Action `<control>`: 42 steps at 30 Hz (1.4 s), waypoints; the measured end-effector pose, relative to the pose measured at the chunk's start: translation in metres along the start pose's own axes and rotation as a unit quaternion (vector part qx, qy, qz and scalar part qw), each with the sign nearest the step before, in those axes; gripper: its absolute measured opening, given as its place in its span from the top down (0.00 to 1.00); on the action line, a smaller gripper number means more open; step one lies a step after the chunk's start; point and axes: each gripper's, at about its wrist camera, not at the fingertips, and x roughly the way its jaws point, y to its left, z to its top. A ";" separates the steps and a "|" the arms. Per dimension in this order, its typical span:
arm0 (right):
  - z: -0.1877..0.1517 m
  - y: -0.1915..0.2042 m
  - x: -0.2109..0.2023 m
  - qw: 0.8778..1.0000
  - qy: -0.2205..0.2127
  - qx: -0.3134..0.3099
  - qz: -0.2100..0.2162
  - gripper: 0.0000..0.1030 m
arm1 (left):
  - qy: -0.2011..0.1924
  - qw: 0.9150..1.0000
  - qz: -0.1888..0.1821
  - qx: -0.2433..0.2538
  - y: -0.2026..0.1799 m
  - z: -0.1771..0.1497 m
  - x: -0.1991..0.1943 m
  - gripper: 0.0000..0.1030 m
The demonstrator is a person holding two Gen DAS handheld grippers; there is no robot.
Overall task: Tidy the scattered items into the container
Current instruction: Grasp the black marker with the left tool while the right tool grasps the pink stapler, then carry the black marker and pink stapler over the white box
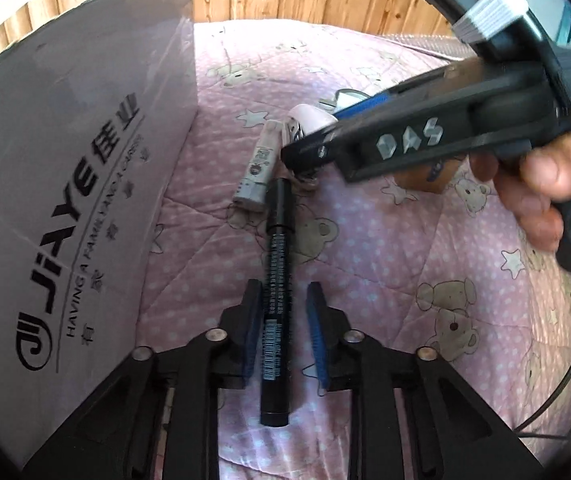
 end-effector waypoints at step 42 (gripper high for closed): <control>-0.128 0.056 -0.125 0.963 -0.149 0.223 0.011 0.73 | -0.104 0.994 -0.031 -0.006 -0.011 -0.022 -0.124 0.88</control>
